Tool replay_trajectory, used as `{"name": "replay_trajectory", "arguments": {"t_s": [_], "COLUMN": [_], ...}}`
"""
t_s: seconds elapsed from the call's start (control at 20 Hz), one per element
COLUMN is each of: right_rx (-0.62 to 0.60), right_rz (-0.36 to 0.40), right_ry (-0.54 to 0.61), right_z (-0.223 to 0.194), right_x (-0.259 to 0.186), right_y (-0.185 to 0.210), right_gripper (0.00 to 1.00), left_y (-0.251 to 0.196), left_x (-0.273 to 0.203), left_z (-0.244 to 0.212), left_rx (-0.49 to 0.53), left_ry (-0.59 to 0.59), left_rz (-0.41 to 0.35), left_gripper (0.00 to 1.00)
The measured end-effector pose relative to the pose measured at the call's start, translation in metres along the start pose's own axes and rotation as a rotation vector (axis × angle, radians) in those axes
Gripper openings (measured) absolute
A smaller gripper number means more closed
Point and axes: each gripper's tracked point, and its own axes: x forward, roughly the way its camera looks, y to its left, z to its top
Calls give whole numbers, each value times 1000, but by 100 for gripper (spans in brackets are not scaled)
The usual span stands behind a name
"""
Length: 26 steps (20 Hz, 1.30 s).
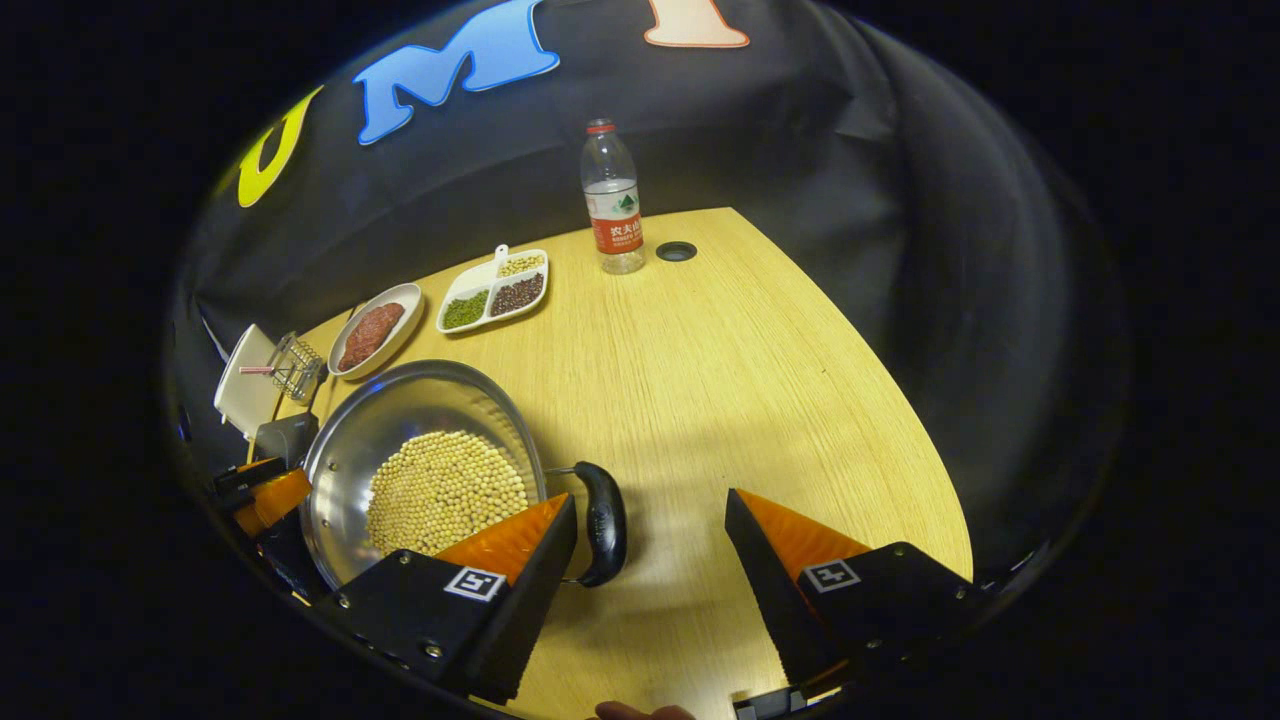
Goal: First push the handle of the pot to place it horizontally, then grasp the pot with both hands and set it on the induction cooktop.
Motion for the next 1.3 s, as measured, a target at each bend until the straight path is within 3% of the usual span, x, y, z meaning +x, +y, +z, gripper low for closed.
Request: {"name": "replay_trajectory", "arguments": {"t_s": [0.7, 0.85, 1.0, 1.25, 1.3], "right_rx": [-14, 15, -48, -21, -25], "right_rz": [80, 141, 125, 117, 111], "right_ry": [-30, -26, 19, 73, 80], "right_z": [13, 16, 0, -17, -20], "right_x": [-5, -11, -3, 19, 22], "right_y": [13, 30, 33, 42, 42], "right_gripper": [93, 93, 93, 93, 90], "left_y": [2, 2, 2, 0, -1], "left_x": [23, 23, 26, 33, 35], "left_z": [-13, -12, -14, -19, -19], "left_rx": [28, 27, 28, 36, 38], "left_ry": [49, 48, 56, 74, 78], "left_rz": [-11, -14, -14, -22, -22], "left_gripper": [98, 97, 95, 98, 94]}}
